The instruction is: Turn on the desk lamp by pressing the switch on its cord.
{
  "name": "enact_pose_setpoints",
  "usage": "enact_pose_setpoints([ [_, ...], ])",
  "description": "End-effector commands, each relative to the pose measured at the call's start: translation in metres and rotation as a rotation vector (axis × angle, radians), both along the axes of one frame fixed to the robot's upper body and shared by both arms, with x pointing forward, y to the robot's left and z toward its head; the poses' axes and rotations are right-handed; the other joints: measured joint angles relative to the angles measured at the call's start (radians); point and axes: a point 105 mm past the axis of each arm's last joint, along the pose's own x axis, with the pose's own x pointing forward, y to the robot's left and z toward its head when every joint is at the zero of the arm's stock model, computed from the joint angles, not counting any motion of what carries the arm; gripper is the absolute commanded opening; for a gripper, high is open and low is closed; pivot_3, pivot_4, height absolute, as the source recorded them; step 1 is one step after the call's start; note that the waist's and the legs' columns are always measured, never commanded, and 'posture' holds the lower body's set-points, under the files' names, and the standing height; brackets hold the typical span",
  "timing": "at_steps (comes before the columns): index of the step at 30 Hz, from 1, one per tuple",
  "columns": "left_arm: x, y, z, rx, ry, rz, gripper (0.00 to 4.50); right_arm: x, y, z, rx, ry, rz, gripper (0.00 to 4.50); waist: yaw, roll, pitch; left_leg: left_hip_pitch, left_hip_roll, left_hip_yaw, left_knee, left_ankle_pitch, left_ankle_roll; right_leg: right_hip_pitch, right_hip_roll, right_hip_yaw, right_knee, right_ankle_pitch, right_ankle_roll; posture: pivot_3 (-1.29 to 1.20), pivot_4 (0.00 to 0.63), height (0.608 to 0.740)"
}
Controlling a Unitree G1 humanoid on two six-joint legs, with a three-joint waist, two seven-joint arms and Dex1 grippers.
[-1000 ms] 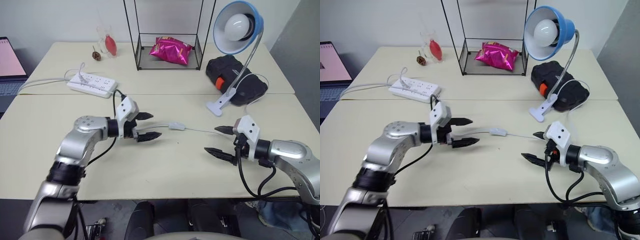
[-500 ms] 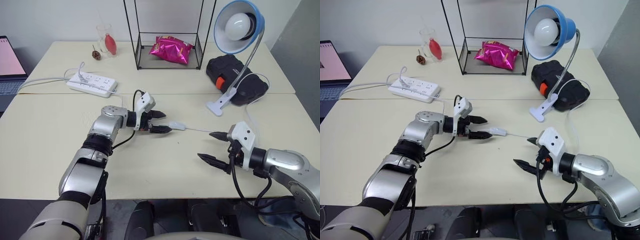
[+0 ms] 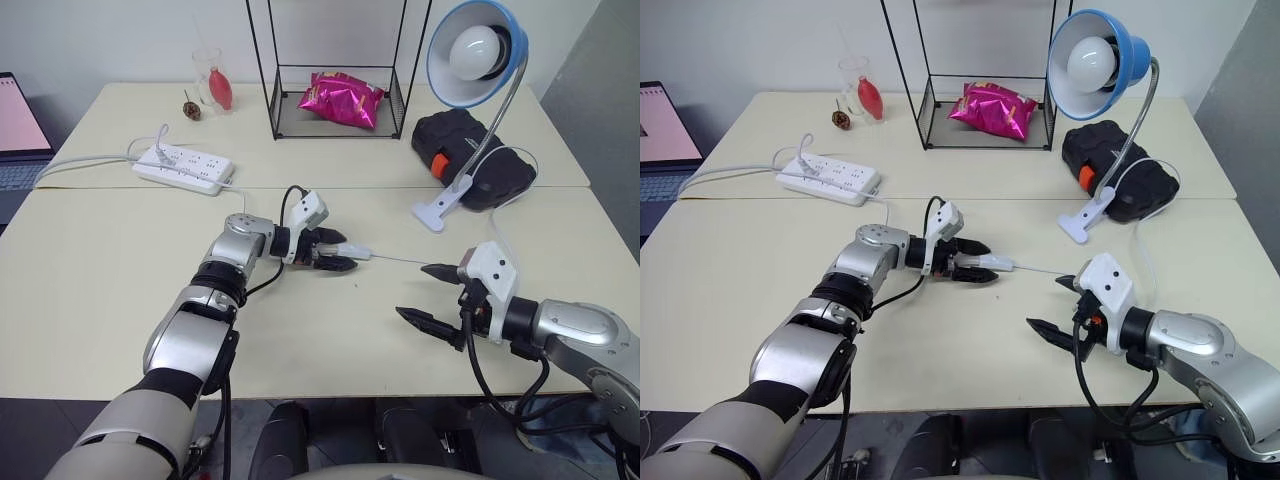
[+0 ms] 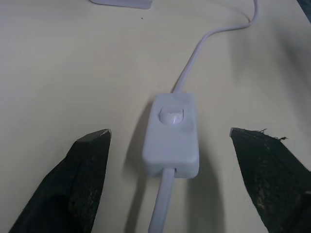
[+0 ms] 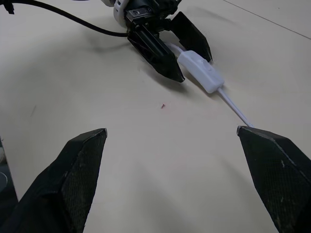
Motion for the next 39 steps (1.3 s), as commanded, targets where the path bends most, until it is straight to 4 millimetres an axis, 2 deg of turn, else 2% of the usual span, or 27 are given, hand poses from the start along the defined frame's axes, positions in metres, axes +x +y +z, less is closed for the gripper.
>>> enact_pose_setpoints([
  [1, 0.002, -0.002, 0.009, -0.005, -0.037, -0.027, 3.17, -0.002, 0.003, 0.013, 0.001, -0.055, 0.015, 4.50, 0.000, 0.000, 0.000, 0.000, 0.000, 0.000, 0.000, 0.000, 0.000, 0.000, 0.000, 0.000, 0.000, 0.000, 0.000, 0.00, 0.150, 0.740],
  [6, -0.001, 0.000, 0.004, 0.023, -0.058, -0.050, 2.00, -0.001, 0.002, 0.015, 0.004, -0.058, 0.017, 4.50, 0.000, 0.000, 0.000, 0.000, 0.000, 0.000, 0.000, 0.000, 0.000, 0.000, 0.000, 0.000, 0.000, 0.000, 0.000, 0.00, 0.150, 0.740],
  [11, -0.003, -0.004, 0.003, 0.021, -0.092, -0.067, 1.11, 0.001, 0.002, 0.016, 0.006, -0.061, 0.020, 4.50, 0.000, 0.000, 0.000, 0.000, 0.000, 0.000, 0.000, 0.000, 0.000, 0.000, 0.000, 0.000, 0.000, 0.000, 0.000, 0.00, 0.150, 0.740],
  [16, -0.007, -0.007, 0.003, 0.022, -0.168, -0.099, 1.09, 0.001, 0.002, 0.015, 0.019, -0.057, 0.016, 4.50, 0.001, 0.000, 0.000, 0.000, 0.000, 0.000, 0.000, 0.000, 0.000, 0.000, 0.000, 0.000, 0.000, 0.000, 0.000, 0.00, 0.150, 0.740],
  [19, -0.010, -0.010, 0.011, -0.002, -0.261, -0.114, 1.09, 0.000, 0.002, 0.015, 0.071, -0.063, -0.021, 4.50, 0.001, 0.000, 0.000, 0.000, 0.000, 0.000, 0.000, 0.000, 0.000, 0.000, 0.000, 0.000, 0.000, 0.000, 0.000, 0.00, 0.150, 0.740],
  [24, -0.015, -0.012, 0.034, -0.102, -0.382, -0.056, 1.09, -0.012, 0.005, 0.010, 0.251, -0.029, -0.124, 4.50, 0.008, 0.000, 0.000, 0.000, 0.001, -0.001, 0.000, 0.000, 0.000, 0.000, 0.000, 0.000, 0.000, 0.000, 0.000, 0.00, 0.150, 0.740],
  [27, -0.023, -0.016, 0.046, -0.166, -0.441, -0.013, 1.09, -0.016, 0.015, 0.004, 0.426, 0.083, -0.175, 4.50, 0.006, 0.000, -0.001, 0.000, 0.001, -0.001, 0.000, 0.000, 0.000, 0.000, 0.000, 0.001, 0.001, 0.000, 0.000, 0.00, 0.150, 0.740],
  [30, -0.035, -0.020, 0.058, -0.252, -0.464, 0.043, 1.09, -0.009, 0.017, 0.007, 0.635, 0.134, -0.298, 4.50, 0.005, 0.001, -0.001, 0.002, 0.002, -0.001, 0.000, 0.000, 0.000, 0.001, 0.000, 0.001, 0.002, 0.000, 0.000, 0.00, 0.150, 0.740],
  [34, -0.047, -0.025, 0.063, -0.314, -0.455, 0.113, 1.09, -0.002, 0.026, 0.009, 0.808, 0.212, -0.372, 4.50, 0.006, 0.001, -0.002, 0.002, 0.002, -0.001, 0.001, 0.000, 0.000, 0.001, 0.000, 0.001, 0.001, 0.000, 0.000, 0.00, 0.150, 0.740],
  [39, -0.054, -0.032, 0.066, -0.344, -0.446, 0.165, 1.09, 0.022, 0.035, 0.016, 1.000, 0.299, -0.421, 4.50, 0.004, 0.001, -0.002, 0.002, 0.002, -0.001, 0.000, 0.000, 0.000, 0.001, 0.000, 0.001, 0.001, 0.000, 0.000, 0.00, 0.150, 0.740],
])
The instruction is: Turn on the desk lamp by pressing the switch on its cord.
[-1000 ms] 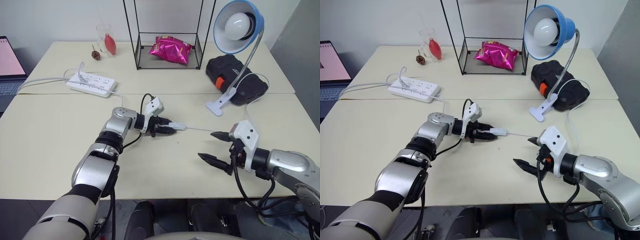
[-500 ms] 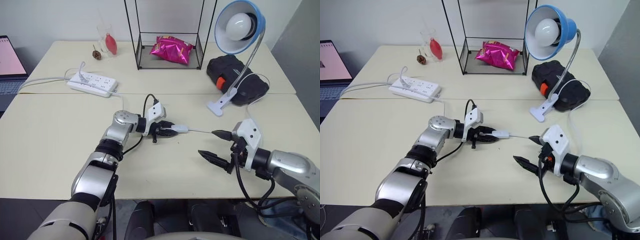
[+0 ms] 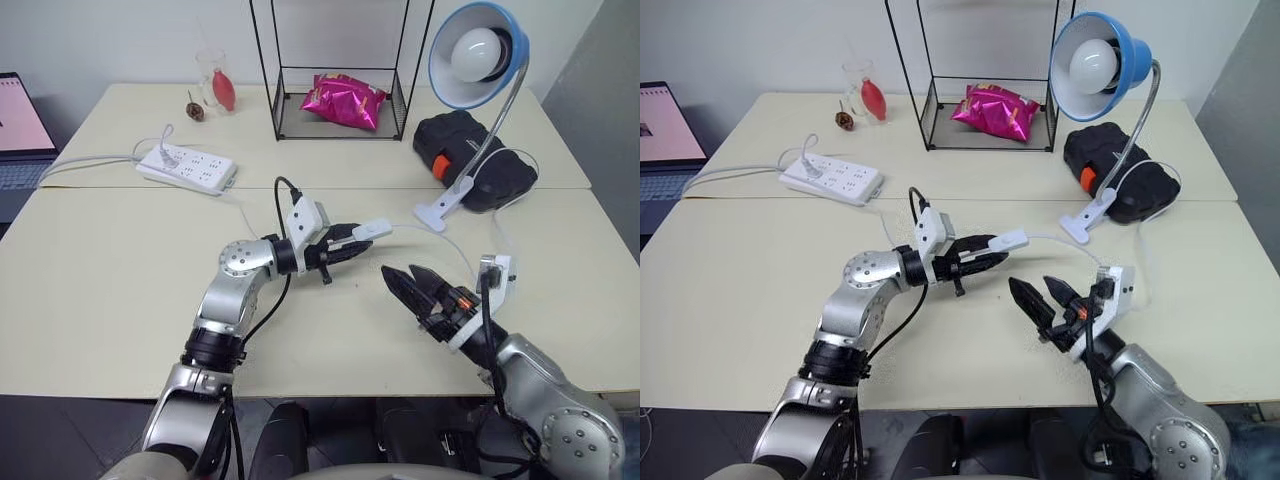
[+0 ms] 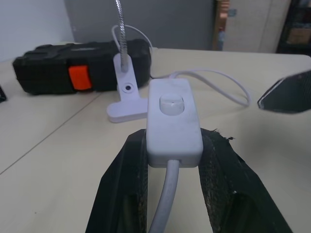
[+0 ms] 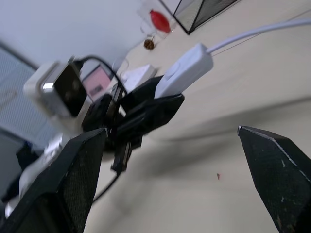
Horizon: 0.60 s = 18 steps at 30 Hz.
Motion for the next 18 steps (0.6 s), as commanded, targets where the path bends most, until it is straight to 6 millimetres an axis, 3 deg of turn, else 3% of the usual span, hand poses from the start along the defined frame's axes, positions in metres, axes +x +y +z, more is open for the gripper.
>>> enact_pose_setpoints([
  [1, -0.006, -0.006, 0.018, -0.044, -0.046, 0.006, 1.09, 0.015, 0.004, 0.013, 0.137, 0.014, -0.017, 4.50, -0.002, 0.000, 0.000, 0.000, 0.000, 0.000, 0.000, 0.000, 0.000, 0.000, 0.000, 0.000, 0.000, 0.000, 0.000, 0.00, 0.150, 0.740],
  [6, -0.005, -0.007, 0.020, -0.043, -0.044, 0.026, 1.09, 0.036, 0.012, 0.017, 0.243, 0.046, -0.017, 4.50, -0.008, 0.000, 0.000, -0.001, 0.000, 0.000, -0.001, 0.000, 0.000, 0.000, 0.000, 0.000, -0.001, 0.000, 0.000, 0.00, 0.150, 0.740],
  [18, -0.007, -0.006, 0.020, -0.042, -0.028, 0.041, 1.09, 0.046, 0.024, 0.015, 0.292, 0.060, 0.013, 4.50, -0.011, 0.000, 0.000, -0.001, 0.000, 0.000, -0.001, 0.000, 0.000, -0.001, 0.000, 0.000, -0.001, 0.000, 0.000, 0.00, 0.150, 0.740],
])
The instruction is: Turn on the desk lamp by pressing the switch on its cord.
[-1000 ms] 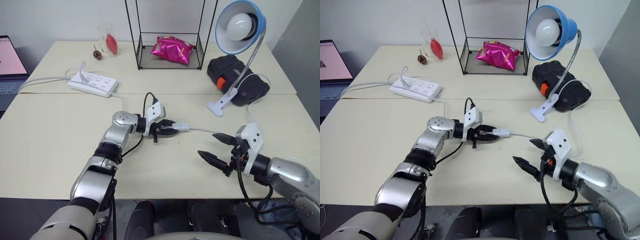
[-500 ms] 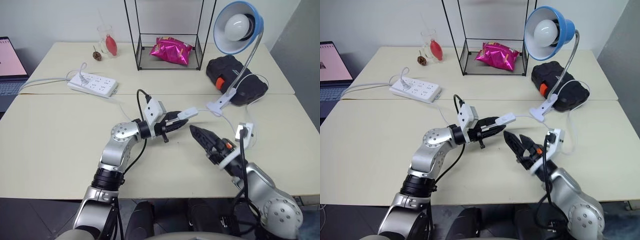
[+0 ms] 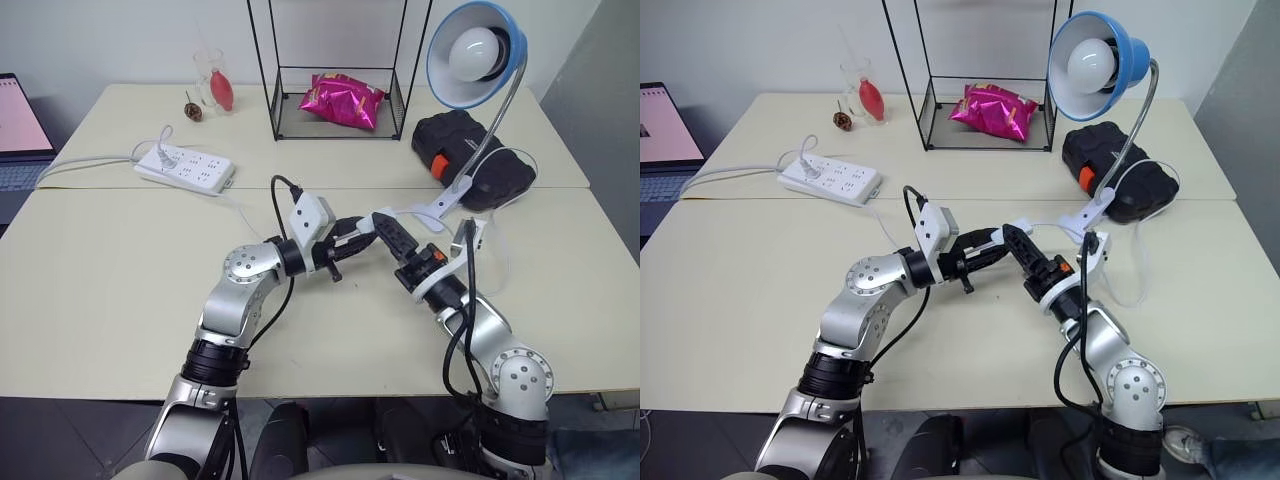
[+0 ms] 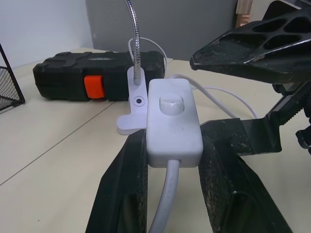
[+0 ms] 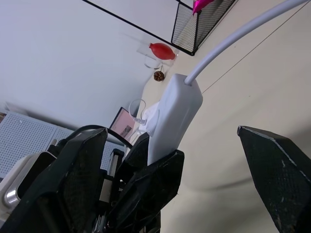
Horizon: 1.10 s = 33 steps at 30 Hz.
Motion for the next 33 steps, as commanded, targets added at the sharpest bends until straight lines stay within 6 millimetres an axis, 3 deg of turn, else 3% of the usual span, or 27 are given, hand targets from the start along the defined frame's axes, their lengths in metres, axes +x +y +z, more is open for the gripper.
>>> enact_pose_setpoints([
  [1, -0.006, -0.004, 0.012, -0.018, -0.043, -0.021, 1.09, -0.001, 0.005, 0.010, 0.024, -0.046, 0.028, 4.50, 0.000, 0.000, 0.000, 0.000, 0.000, 0.000, 0.000, 0.000, 0.000, 0.000, 0.000, 0.000, 0.000, 0.000, 0.000, 0.00, 0.150, 0.740],
  [18, -0.009, -0.003, 0.012, 0.000, -0.049, -0.031, 1.09, 0.001, 0.011, 0.011, 0.055, -0.049, 0.042, 4.50, -0.002, 0.000, 0.000, 0.000, 0.000, 0.000, 0.000, 0.000, 0.000, 0.000, 0.000, 0.000, 0.000, 0.000, 0.000, 0.00, 0.150, 0.740],
  [25, -0.009, -0.003, 0.012, 0.002, -0.051, -0.032, 1.09, 0.002, 0.013, 0.011, 0.059, -0.045, 0.051, 2.65, -0.002, 0.000, 0.000, 0.000, 0.000, 0.000, 0.000, 0.000, 0.000, -0.001, 0.000, 0.001, 0.000, 0.000, 0.000, 0.00, 0.150, 0.740],
  [33, -0.009, -0.003, 0.013, 0.001, -0.054, -0.033, 1.09, 0.002, 0.016, 0.010, 0.057, -0.042, 0.069, 0.83, -0.002, 0.000, 0.000, -0.001, 0.000, 0.000, -0.001, 0.000, 0.000, -0.001, 0.000, 0.001, 0.000, 0.000, 0.000, 0.00, 0.150, 0.740],
])
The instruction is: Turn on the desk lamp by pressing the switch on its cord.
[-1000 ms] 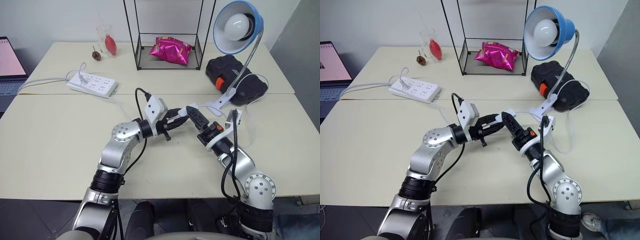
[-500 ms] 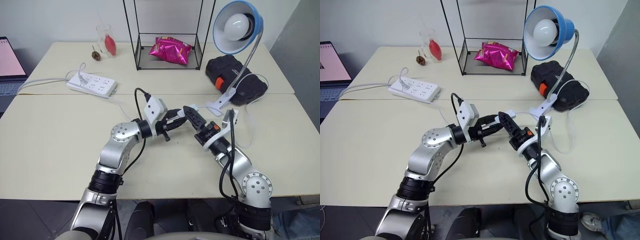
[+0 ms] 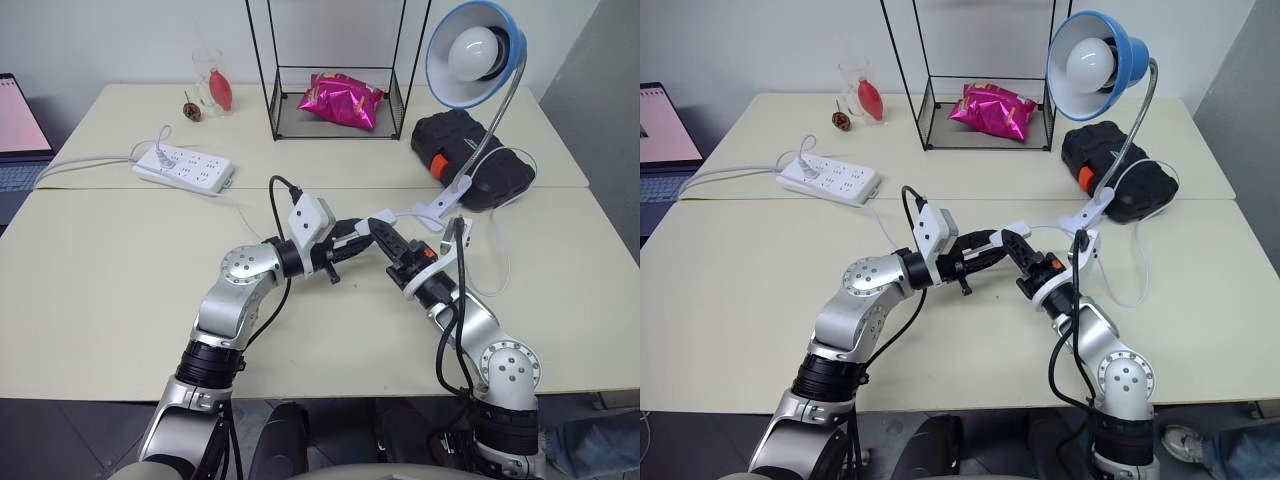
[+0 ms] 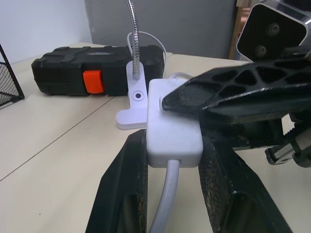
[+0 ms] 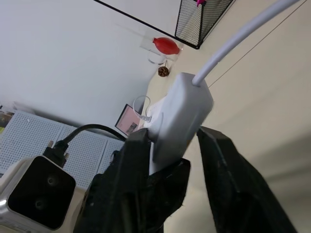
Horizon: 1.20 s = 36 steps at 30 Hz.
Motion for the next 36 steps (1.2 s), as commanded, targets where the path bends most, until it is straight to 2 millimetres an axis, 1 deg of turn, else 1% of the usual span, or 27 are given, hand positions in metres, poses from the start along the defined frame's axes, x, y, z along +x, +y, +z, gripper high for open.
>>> enact_pose_setpoints([
  [1, -0.006, -0.005, 0.014, -0.026, -0.053, -0.027, 1.09, -0.003, 0.004, 0.011, 0.033, -0.040, 0.021, 0.64, 0.000, 0.000, 0.000, 0.000, 0.000, 0.000, 0.000, 0.000, 0.000, 0.000, 0.000, 0.000, 0.000, 0.000, 0.000, 0.00, 0.150, 0.740],
  [3, -0.006, -0.005, 0.014, -0.027, -0.053, -0.029, 1.09, -0.003, 0.004, 0.011, 0.034, -0.040, 0.022, 0.58, 0.000, 0.000, 0.000, 0.000, 0.000, 0.000, 0.000, 0.000, 0.000, 0.000, 0.000, 0.000, 0.000, 0.000, 0.000, 0.00, 0.150, 0.740],
  [14, -0.006, -0.005, 0.015, -0.030, -0.054, -0.026, 1.09, -0.002, 0.002, 0.013, 0.048, -0.047, 0.010, 0.57, 0.000, 0.000, 0.000, 0.000, 0.000, 0.000, 0.000, 0.000, 0.000, 0.000, 0.000, 0.000, 0.000, 0.000, 0.000, 0.00, 0.150, 0.740],
  [16, -0.005, -0.006, 0.015, -0.030, -0.055, -0.024, 1.09, -0.002, 0.001, 0.013, 0.046, -0.049, 0.010, 1.28, 0.000, 0.000, 0.000, 0.000, 0.000, 0.000, 0.000, 0.000, 0.000, 0.000, 0.000, 0.000, 0.000, 0.000, 0.000, 0.00, 0.150, 0.740],
  [17, -0.005, -0.006, 0.015, -0.030, -0.056, -0.023, 1.09, -0.002, 0.001, 0.014, 0.046, -0.049, 0.010, 1.46, 0.000, 0.000, 0.000, 0.000, 0.000, 0.000, 0.000, 0.000, 0.000, 0.000, 0.000, 0.000, 0.000, 0.000, 0.000, 0.00, 0.150, 0.740],
  [18, -0.005, -0.005, 0.015, -0.031, -0.057, -0.021, 1.09, -0.002, 0.000, 0.014, 0.046, -0.050, 0.011, 1.76, 0.000, 0.000, 0.000, 0.000, 0.000, 0.000, 0.000, 0.000, 0.000, 0.000, 0.000, 0.000, 0.000, 0.000, 0.000, 0.00, 0.150, 0.740],
  [20, -0.004, -0.005, 0.015, -0.031, -0.057, -0.017, 1.09, -0.002, -0.001, 0.013, 0.045, -0.048, 0.010, 2.20, 0.000, 0.000, 0.000, 0.000, 0.000, 0.000, 0.000, 0.000, 0.000, 0.000, 0.000, 0.000, 0.000, 0.000, 0.000, 0.00, 0.150, 0.740],
  [21, -0.004, -0.005, 0.015, -0.032, -0.058, -0.016, 1.09, -0.002, -0.002, 0.013, 0.041, -0.048, 0.013, 2.36, 0.000, 0.000, 0.000, 0.000, 0.000, 0.000, 0.000, 0.000, 0.000, 0.000, 0.000, 0.000, 0.000, 0.000, 0.000, 0.00, 0.150, 0.740],
  [25, -0.002, -0.005, 0.014, -0.034, -0.059, -0.007, 1.09, -0.007, -0.006, 0.010, 0.007, -0.050, 0.032, 3.48, 0.000, 0.000, 0.000, 0.000, 0.000, 0.000, 0.000, 0.000, 0.000, 0.000, 0.000, 0.000, 0.000, 0.000, 0.000, 0.00, 0.150, 0.740],
  [26, -0.002, -0.005, 0.014, -0.033, -0.059, -0.005, 1.09, -0.008, -0.007, 0.010, 0.002, -0.050, 0.035, 3.65, 0.000, 0.000, 0.000, 0.000, 0.000, 0.000, 0.000, 0.000, 0.000, 0.000, 0.000, 0.000, 0.000, 0.000, 0.000, 0.00, 0.150, 0.740],
  [28, 0.001, -0.004, 0.013, -0.017, -0.066, 0.008, 1.09, -0.012, -0.013, 0.008, -0.041, -0.060, 0.041, 4.11, 0.000, 0.000, 0.000, 0.000, 0.000, 0.000, 0.000, 0.000, 0.000, 0.000, 0.000, 0.001, 0.000, 0.000, 0.000, 0.00, 0.150, 0.740],
  [29, 0.002, -0.003, 0.012, -0.010, -0.073, 0.018, 1.09, -0.015, -0.015, 0.008, -0.078, -0.072, 0.048, 4.40, 0.000, 0.000, 0.000, 0.000, 0.000, 0.000, 0.000, 0.000, 0.000, 0.000, 0.000, 0.000, 0.000, 0.000, 0.000, 0.00, 0.150, 0.740],
  [30, 0.005, -0.001, 0.011, 0.001, -0.081, 0.032, 1.09, -0.019, -0.020, 0.008, -0.147, -0.102, 0.064, 4.49, 0.000, 0.000, 0.000, 0.000, 0.000, 0.000, 0.000, 0.000, 0.000, 0.000, 0.000, 0.000, 0.000, 0.000, 0.000, 0.00, 0.150, 0.740],
  [32, 0.009, 0.003, 0.008, 0.020, -0.086, 0.050, 1.09, -0.027, -0.024, 0.009, -0.261, -0.149, 0.098, 4.50, 0.001, 0.000, 0.000, -0.001, -0.001, 0.001, 0.000, 0.000, 0.000, -0.001, 0.000, 0.001, -0.001, 0.000, 0.000, 0.00, 0.150, 0.740],
  [36, 0.015, 0.009, -0.011, 0.087, -0.074, 0.065, 1.09, -0.039, -0.030, 0.009, -0.552, -0.265, 0.181, 4.50, 0.001, 0.000, 0.000, 0.000, -0.001, 0.002, 0.000, 0.000, 0.000, -0.001, 0.000, 0.002, -0.001, 0.000, 0.000, 0.00, 0.150, 0.740],
])
